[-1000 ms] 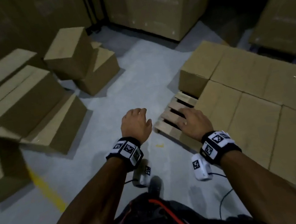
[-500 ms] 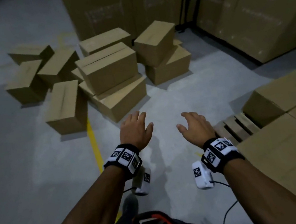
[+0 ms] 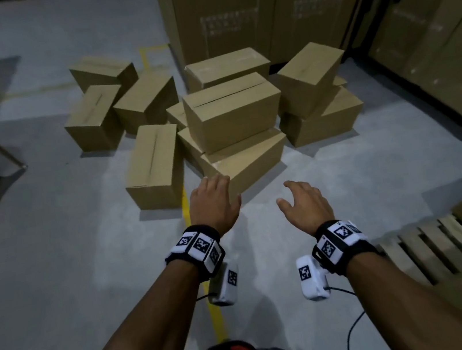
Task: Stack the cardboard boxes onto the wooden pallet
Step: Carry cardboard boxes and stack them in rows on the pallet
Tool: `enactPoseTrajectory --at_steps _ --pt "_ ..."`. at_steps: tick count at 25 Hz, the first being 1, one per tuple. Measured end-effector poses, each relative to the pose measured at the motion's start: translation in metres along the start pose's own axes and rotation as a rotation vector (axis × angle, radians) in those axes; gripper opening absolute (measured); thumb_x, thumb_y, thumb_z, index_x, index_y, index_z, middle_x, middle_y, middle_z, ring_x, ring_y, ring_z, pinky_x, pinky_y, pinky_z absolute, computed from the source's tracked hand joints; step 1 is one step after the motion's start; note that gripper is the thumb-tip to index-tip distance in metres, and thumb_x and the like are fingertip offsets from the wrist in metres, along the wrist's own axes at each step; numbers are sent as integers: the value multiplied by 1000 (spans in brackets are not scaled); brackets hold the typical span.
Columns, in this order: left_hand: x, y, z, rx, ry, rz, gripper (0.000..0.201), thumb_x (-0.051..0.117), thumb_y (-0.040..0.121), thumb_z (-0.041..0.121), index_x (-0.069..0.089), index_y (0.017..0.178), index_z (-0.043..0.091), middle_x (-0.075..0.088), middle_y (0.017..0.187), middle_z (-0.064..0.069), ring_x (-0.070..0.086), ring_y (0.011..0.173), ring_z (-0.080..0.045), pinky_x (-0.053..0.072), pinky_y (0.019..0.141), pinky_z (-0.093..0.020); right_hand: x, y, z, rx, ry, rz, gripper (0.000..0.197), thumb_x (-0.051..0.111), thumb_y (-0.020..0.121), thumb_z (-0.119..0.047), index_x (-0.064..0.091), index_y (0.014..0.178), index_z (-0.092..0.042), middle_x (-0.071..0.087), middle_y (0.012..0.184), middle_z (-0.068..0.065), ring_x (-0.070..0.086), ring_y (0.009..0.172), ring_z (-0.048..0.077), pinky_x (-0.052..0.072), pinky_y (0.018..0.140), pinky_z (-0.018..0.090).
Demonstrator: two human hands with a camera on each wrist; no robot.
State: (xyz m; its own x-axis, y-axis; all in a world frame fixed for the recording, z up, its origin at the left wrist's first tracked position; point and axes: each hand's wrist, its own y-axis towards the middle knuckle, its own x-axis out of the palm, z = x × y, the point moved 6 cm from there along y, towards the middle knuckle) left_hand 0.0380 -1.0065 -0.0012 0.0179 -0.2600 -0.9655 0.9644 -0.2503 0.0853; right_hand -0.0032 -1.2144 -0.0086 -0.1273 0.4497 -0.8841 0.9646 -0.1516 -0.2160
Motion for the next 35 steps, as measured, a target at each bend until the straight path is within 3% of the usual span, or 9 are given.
enactPoseTrajectory --at_steps 4,10,14,19,25,30,35 --pt "-17 51 -48 7 2 12 50 46 96 45 50 135 15 56 134 -5 48 122 -25 44 99 -41 5 50 -52 19 1 -15 55 49 100 -42 38 150 -20 38 155 6 35 139 31 35 110 44" --pt "2 148 -93 -8 0 -57 54 42 99 47 44 142 16 47 146 -7 40 135 -26 37 109 -43 15 156 -74 64 -8 -12 56 51 100 -39 40 149 -16 40 153 10 38 136 34 37 107 45" --pt "26 257 -116 0 17 -106 55 43 99 47 43 145 16 44 150 -7 36 139 -26 33 113 -43 21 265 -78 111 28 -28 55 51 100 -41 42 147 -16 43 150 12 39 135 35 37 106 45" --pt "27 398 -134 27 53 -160 56 41 98 48 43 144 15 48 146 -8 41 133 -27 37 108 -45 -4 399 -98 127 60 -45 56 49 99 -41 39 149 -18 41 152 10 39 135 34 38 107 46" --pt "24 529 -149 66 65 -166 55 41 100 47 42 145 15 44 150 -9 37 138 -27 33 112 -45 -42 508 -110 173 81 3 56 49 100 -43 38 149 -19 42 151 11 38 137 33 39 108 48" --pt "66 634 -165 127 41 -274 58 39 100 49 39 147 17 42 153 -9 36 141 -29 32 114 -46 -36 588 -95 303 143 24 56 51 99 -44 41 149 -20 43 151 10 39 136 34 39 108 49" --pt "120 750 -193 106 -146 -477 62 47 98 52 40 148 16 41 153 -9 37 140 -31 34 112 -44 2 675 -79 547 409 36 60 56 97 -45 40 150 -21 43 153 11 41 138 34 37 112 49"
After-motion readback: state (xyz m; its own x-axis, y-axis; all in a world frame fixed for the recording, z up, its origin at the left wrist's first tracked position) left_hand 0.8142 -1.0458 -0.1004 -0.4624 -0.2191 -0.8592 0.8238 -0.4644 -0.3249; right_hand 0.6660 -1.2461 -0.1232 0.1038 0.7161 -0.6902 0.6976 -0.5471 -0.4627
